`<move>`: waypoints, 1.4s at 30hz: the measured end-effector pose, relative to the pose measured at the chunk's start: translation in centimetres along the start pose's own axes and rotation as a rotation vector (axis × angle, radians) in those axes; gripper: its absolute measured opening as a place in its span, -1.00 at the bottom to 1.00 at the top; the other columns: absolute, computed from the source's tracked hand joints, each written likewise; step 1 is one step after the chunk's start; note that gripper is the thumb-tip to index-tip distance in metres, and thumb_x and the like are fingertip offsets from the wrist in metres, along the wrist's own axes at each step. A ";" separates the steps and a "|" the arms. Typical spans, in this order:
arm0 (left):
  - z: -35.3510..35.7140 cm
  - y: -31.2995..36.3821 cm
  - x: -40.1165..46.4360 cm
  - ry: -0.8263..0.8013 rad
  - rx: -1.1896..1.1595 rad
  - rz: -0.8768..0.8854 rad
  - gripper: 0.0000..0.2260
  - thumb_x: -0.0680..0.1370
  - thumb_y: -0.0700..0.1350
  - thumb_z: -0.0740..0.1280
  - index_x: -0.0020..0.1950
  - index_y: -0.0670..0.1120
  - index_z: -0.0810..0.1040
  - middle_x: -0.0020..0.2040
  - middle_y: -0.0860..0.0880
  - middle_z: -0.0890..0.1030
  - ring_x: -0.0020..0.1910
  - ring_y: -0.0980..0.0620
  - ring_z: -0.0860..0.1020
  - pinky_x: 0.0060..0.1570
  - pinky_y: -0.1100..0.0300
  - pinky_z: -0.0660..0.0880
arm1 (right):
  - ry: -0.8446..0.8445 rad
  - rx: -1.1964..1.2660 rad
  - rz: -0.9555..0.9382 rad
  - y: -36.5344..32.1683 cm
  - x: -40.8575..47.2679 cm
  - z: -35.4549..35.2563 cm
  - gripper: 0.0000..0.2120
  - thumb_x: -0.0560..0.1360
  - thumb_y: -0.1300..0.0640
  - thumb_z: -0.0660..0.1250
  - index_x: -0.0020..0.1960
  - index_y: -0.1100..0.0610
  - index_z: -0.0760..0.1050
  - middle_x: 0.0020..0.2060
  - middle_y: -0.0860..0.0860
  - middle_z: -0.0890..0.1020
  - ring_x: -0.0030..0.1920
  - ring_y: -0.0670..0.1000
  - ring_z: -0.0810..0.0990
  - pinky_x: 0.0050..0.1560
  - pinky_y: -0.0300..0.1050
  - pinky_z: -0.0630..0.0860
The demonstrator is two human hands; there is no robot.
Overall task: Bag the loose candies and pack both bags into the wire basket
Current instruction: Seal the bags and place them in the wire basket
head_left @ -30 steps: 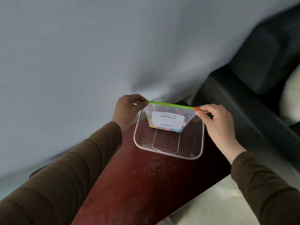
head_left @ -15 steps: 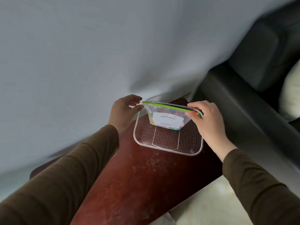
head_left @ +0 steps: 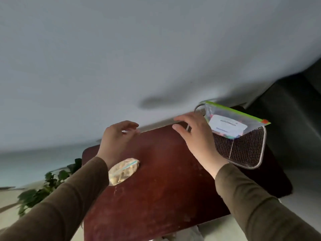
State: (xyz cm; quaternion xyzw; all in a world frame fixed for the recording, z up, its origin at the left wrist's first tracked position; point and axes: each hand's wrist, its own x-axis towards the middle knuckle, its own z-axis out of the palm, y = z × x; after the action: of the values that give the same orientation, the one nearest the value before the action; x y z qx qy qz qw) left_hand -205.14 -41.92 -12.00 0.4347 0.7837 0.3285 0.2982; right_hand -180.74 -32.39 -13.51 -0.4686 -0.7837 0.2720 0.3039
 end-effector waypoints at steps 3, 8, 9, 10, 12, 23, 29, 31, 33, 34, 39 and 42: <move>-2.6 -3.8 -2.1 0.025 0.005 -0.062 -0.90 0.51 -0.09 0.54 0.01 0.05 0.75 -0.13 0.21 0.74 -0.09 0.27 0.67 -0.05 0.38 0.52 | -0.110 0.009 -0.016 -2.1 -1.1 4.2 -0.77 0.51 -0.06 0.43 0.08 0.04 0.68 -0.04 -0.09 0.66 0.05 -0.04 0.56 0.11 -0.14 0.45; -4.7 -9.2 -5.4 0.030 0.042 -0.164 -0.87 0.51 -0.06 0.55 0.04 0.02 0.75 -0.10 0.12 0.76 -0.09 0.29 0.66 0.01 0.27 0.55 | -0.295 0.007 -0.027 -4.1 -3.6 9.7 -0.75 0.52 -0.13 0.39 0.13 -0.05 0.66 -0.01 -0.18 0.64 0.03 -0.10 0.51 0.00 -0.17 0.45; -4.7 -10.0 -6.1 0.026 0.047 -0.181 -0.87 0.50 -0.05 0.56 0.04 0.03 0.76 -0.10 0.12 0.76 -0.08 0.30 0.66 -0.01 0.28 0.56 | -0.319 0.009 -0.025 -4.3 -4.2 10.5 -0.75 0.52 -0.13 0.39 0.14 -0.06 0.65 0.00 -0.19 0.63 0.03 -0.12 0.50 0.00 -0.18 0.45; -4.7 -10.8 -6.8 0.023 0.050 -0.198 -0.86 0.50 -0.03 0.56 0.05 0.03 0.76 -0.10 0.12 0.76 -0.08 0.30 0.66 -0.01 0.27 0.57 | -0.346 0.011 -0.022 -4.3 -4.7 11.2 -0.74 0.53 -0.14 0.38 0.15 -0.06 0.64 0.01 -0.20 0.62 0.03 -0.13 0.49 -0.01 -0.19 0.44; -4.7 -12.2 -7.9 0.003 0.047 -0.233 -0.83 0.49 0.01 0.57 0.06 0.05 0.75 -0.09 0.14 0.76 -0.07 0.29 0.66 0.04 0.21 0.60 | -0.395 -0.001 -0.020 -4.3 -5.7 12.6 -0.73 0.54 -0.14 0.37 0.17 -0.07 0.64 0.03 -0.21 0.62 0.04 -0.14 0.48 0.00 -0.19 0.45; -3.2 -16.2 -11.0 -0.030 0.082 -0.264 -0.79 0.49 -0.01 0.57 0.10 0.15 0.73 0.08 0.07 0.69 0.06 0.10 0.64 0.10 0.04 0.60 | -0.484 -0.031 -0.065 -3.9 -7.9 15.9 -0.76 0.50 -0.12 0.43 0.14 -0.10 0.65 0.00 -0.20 0.61 0.04 -0.11 0.46 -0.05 -0.15 0.49; -3.5 -14.8 -10.1 0.034 0.017 -0.249 -0.93 0.57 -0.05 0.49 -0.07 0.05 0.77 -0.34 0.21 0.67 -0.46 0.36 0.52 -0.37 0.41 0.35 | -0.400 0.032 -0.026 -3.7 -7.2 15.2 -0.84 0.53 -0.09 0.40 0.03 -0.13 0.72 -0.10 -0.19 0.64 -0.02 -0.12 0.49 -0.09 -0.13 0.51; -3.5 -14.0 -9.7 0.032 0.019 -0.231 -0.92 0.57 -0.05 0.49 -0.10 0.08 0.77 -0.29 0.23 0.70 -0.36 0.38 0.57 -0.31 0.43 0.38 | -0.387 0.049 -0.019 -3.6 -6.8 14.5 -0.83 0.54 -0.09 0.37 0.04 -0.12 0.72 -0.10 -0.19 0.64 -0.01 -0.12 0.49 -0.07 -0.11 0.51; -3.3 -12.8 -9.1 0.026 0.008 -0.218 -0.90 0.58 -0.05 0.49 -0.12 0.10 0.75 -0.31 0.27 0.70 -0.33 0.40 0.59 -0.30 0.46 0.38 | -0.363 0.076 -0.011 -3.4 -6.5 13.3 -0.80 0.56 -0.10 0.34 0.05 -0.10 0.71 -0.10 -0.19 0.65 -0.01 -0.11 0.50 -0.07 -0.08 0.52; -3.1 -11.9 -8.8 0.018 0.002 -0.207 -0.89 0.58 -0.05 0.48 -0.13 0.10 0.74 -0.36 0.28 0.68 -0.36 0.38 0.59 -0.33 0.47 0.37 | -0.344 0.088 -0.006 -3.2 -6.3 12.5 -0.79 0.56 -0.09 0.33 0.06 -0.09 0.71 -0.10 -0.18 0.65 -0.01 -0.10 0.51 -0.07 -0.06 0.53; -1.1 -7.2 -6.8 -0.008 -0.059 -0.132 -0.85 0.58 -0.07 0.48 -0.16 0.11 0.74 -0.18 0.00 0.78 -0.36 -0.18 0.67 -0.41 0.25 0.55 | -0.242 0.089 0.010 -1.6 -5.5 7.8 -0.72 0.57 -0.12 0.28 0.05 -0.03 0.71 -0.10 -0.15 0.68 -0.03 -0.03 0.55 -0.05 -0.02 0.53; 0.6 -4.8 -5.2 -0.047 -0.059 -0.075 -0.87 0.59 -0.06 0.47 -0.13 0.12 0.76 -0.13 0.16 0.77 -0.35 0.13 0.67 -0.31 0.15 0.59 | -0.169 0.074 0.020 -0.2 -5.2 4.6 -0.69 0.57 -0.12 0.25 0.05 0.00 0.71 -0.12 -0.11 0.68 -0.04 -0.01 0.56 -0.03 -0.08 0.51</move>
State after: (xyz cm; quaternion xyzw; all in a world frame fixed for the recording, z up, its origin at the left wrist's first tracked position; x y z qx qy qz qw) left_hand -204.68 -48.33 -15.16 0.4036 0.7822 0.3297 0.3414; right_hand -182.28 -37.82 -17.58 -0.4401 -0.7913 0.3423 0.2508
